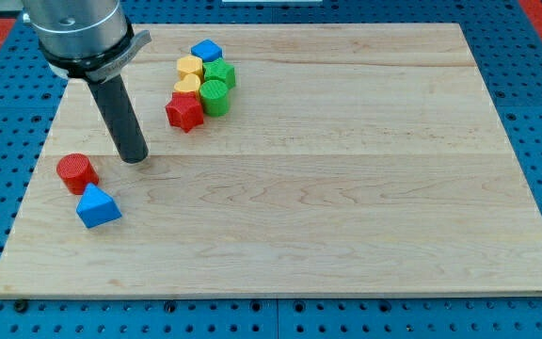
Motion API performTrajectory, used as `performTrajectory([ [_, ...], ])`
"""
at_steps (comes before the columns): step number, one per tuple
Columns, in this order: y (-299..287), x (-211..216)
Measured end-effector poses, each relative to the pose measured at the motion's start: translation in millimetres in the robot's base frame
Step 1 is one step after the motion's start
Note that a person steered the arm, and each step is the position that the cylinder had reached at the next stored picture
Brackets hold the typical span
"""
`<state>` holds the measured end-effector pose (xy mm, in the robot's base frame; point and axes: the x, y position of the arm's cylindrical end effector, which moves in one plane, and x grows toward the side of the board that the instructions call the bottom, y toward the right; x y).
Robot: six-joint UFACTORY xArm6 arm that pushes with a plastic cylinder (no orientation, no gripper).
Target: Point your arm to red star
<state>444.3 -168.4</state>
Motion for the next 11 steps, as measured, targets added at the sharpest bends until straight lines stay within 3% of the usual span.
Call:
performTrajectory([
  [3,13.7,-26.5],
  [11,47.1,-25.7],
])
